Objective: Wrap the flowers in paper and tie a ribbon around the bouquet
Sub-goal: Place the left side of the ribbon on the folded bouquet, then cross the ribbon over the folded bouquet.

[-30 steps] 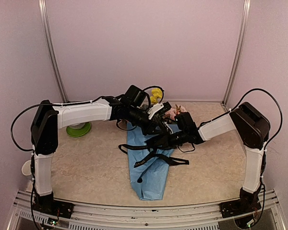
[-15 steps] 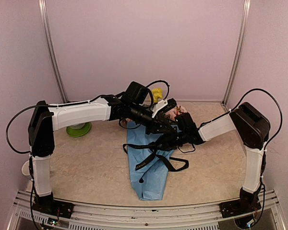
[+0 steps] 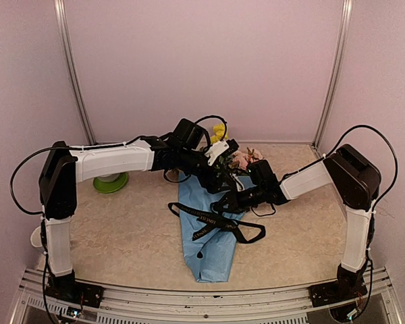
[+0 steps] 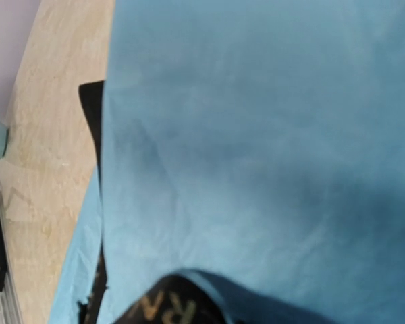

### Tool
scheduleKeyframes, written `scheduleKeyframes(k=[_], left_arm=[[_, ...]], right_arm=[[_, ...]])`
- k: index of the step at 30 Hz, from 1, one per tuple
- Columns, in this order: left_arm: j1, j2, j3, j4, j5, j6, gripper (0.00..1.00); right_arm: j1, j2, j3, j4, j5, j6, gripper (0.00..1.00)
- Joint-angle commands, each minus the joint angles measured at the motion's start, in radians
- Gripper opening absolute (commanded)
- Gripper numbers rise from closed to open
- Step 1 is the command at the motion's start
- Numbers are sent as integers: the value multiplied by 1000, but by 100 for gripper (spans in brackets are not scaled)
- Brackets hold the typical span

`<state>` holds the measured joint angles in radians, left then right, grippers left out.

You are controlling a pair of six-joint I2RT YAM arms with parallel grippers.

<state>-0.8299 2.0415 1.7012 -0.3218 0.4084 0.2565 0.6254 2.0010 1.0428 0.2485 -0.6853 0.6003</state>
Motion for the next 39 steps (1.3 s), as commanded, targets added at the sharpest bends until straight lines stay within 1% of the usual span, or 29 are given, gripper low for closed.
scheduleKeyframes(k=[1, 2, 3, 4, 6, 8, 10, 14, 17, 19, 21, 23, 24, 25, 26, 28, 32, 35, 36, 39], left_arm=[[59, -56, -63, -7, -97, -107, 69], [74, -43, -65, -39, -72, -129, 59], [80, -24, -69, -72, -49, -144, 52], [81, -10, -78, -90, -26, -154, 51], [69, 3, -123, -78, 19, -162, 53], [50, 11, -167, -39, 23, -168, 56], [44, 24, -175, -9, 45, -180, 56], [38, 65, -157, -5, 24, -180, 53], [38, 102, -141, -29, 26, -174, 47], [35, 118, -138, -38, 20, -173, 39], [37, 119, -143, -42, 19, -174, 29], [40, 107, -155, -35, 3, -177, 16], [40, 104, -159, -34, -10, -176, 11], [42, 103, -160, -38, -22, -176, 3], [45, 102, -161, -43, -30, -180, 0], [57, 89, -188, -36, -25, -202, 0], [94, 21, -303, 77, 47, -258, 0], [98, -24, -355, 113, 51, -261, 0], [99, -43, -368, 123, 51, -265, 0], [112, -89, -413, 178, 87, -292, 0]], right_arm=[[-4, -34, -21, -9, 21, 3, 23], [-4, -35, -22, -10, 22, 3, 23], [-4, -36, -23, -9, 20, 2, 23], [-4, -38, -23, -7, 19, 2, 23], [-4, -38, -23, -3, 15, 5, 23], [-4, -39, -20, 1, 9, 7, 23], [-4, -37, -19, 0, 8, 5, 23], [-4, -37, -23, -3, 7, 6, 22], [-4, -40, -25, -5, 10, 4, 22], [-4, -44, -25, -4, 13, 4, 22], [-5, -45, -24, -7, 17, 4, 22], [-4, -47, -21, -12, 20, 3, 22], [-4, -48, -19, -16, 21, -1, 22], [-4, -48, -16, -22, 20, -5, 23], [-6, -50, -16, -26, 21, -10, 25], [-11, -59, -23, -30, 26, -15, 32], [-41, -86, -77, 10, 16, 0, 48], [-54, -90, -99, 40, -21, 13, 57], [-55, -91, -99, 40, -23, 12, 60], [-59, -87, -99, 40, -25, 10, 61]])
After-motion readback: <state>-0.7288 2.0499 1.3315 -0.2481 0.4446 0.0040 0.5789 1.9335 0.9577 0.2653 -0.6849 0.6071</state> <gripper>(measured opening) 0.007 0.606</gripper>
